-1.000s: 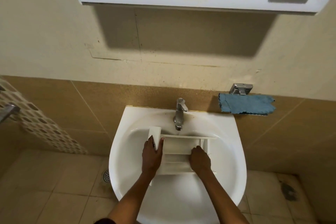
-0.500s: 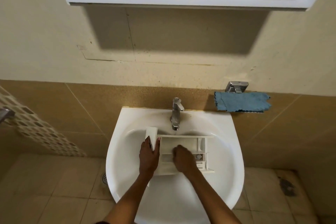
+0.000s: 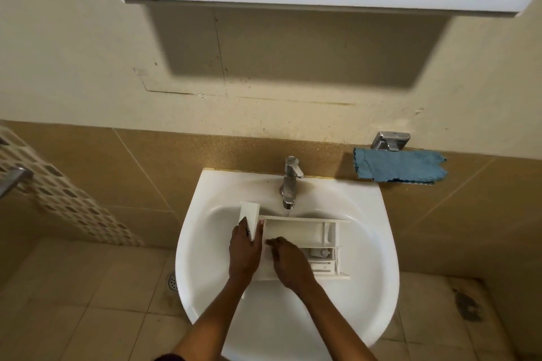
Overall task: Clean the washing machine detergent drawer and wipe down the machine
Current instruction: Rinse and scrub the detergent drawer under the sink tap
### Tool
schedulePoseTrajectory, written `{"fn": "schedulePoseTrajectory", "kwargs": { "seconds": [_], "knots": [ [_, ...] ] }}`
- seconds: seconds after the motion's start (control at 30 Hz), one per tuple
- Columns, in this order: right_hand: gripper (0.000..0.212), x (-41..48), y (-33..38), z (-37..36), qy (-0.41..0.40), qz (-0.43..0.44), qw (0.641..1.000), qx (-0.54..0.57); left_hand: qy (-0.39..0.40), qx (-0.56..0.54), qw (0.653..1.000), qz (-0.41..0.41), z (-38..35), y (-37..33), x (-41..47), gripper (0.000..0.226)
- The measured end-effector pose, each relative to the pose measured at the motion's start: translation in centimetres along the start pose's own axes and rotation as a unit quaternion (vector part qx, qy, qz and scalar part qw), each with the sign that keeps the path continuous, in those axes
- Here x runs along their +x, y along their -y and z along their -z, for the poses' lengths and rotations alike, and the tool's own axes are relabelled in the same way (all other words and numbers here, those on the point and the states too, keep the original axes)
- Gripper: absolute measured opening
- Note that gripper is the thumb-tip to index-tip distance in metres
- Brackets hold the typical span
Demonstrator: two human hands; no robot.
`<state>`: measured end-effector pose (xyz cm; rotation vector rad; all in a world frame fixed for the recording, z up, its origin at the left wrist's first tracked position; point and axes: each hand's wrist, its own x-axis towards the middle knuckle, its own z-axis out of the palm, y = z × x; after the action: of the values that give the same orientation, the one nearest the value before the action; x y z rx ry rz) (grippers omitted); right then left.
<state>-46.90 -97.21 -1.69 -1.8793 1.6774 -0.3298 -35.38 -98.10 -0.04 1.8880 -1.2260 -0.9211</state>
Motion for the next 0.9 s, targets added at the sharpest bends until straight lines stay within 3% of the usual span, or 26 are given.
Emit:
{"fn": "schedulePoseTrajectory", "kwargs": {
  "seconds": [0.1,0.2,0.23,0.3,0.33,0.4,0.43,0.47,0.77,0.9],
  "knots": [
    [0.037,-0.4,-1.6,0.7,-0.008,0.011,1.000,-0.012,0.006,0.000,1.000,0.001,0.1,-0.2,-0.1,0.055],
    [0.033,-0.2,-4.1,3.3,0.008,-0.147,0.977,-0.154,0.008,0.006,1.000,0.001,0.4,-0.4,-0.2,0.054],
    [0.031,0.3,-4.2,4.2,0.019,-0.186,0.974,-0.130,0.008,0.008,1.000,0.001,0.4,-0.4,-0.2,0.053],
    [0.027,1.7,-3.3,6.0,-0.009,-0.228,0.970,0.080,0.008,0.010,1.000,-0.001,0.5,-0.5,-0.1,0.053],
    [0.028,2.7,-2.7,6.9,-0.040,-0.252,0.931,0.260,0.010,0.011,1.000,0.000,0.4,-0.4,-0.1,0.054],
    [0.029,4.9,-1.7,8.4,-0.064,-0.282,0.763,0.578,0.015,0.010,1.000,0.006,0.4,-0.5,0.0,0.054],
    [0.025,5.8,-1.4,8.9,-0.053,-0.283,0.689,0.665,0.018,0.010,1.000,0.009,0.5,-0.5,0.0,0.055],
    [0.022,6.7,-1.1,9.2,-0.036,-0.285,0.649,0.704,0.020,0.009,1.000,0.008,0.5,-0.5,0.0,0.056],
    [0.025,10.8,-0.8,8.2,0.111,-0.350,0.617,0.696,0.025,0.004,1.000,0.011,0.6,-0.6,-0.4,0.054],
    [0.029,11.5,-0.4,7.8,0.147,-0.344,0.637,0.674,0.020,0.008,1.000,0.021,0.7,-0.6,-0.5,0.056]
  ]
}}
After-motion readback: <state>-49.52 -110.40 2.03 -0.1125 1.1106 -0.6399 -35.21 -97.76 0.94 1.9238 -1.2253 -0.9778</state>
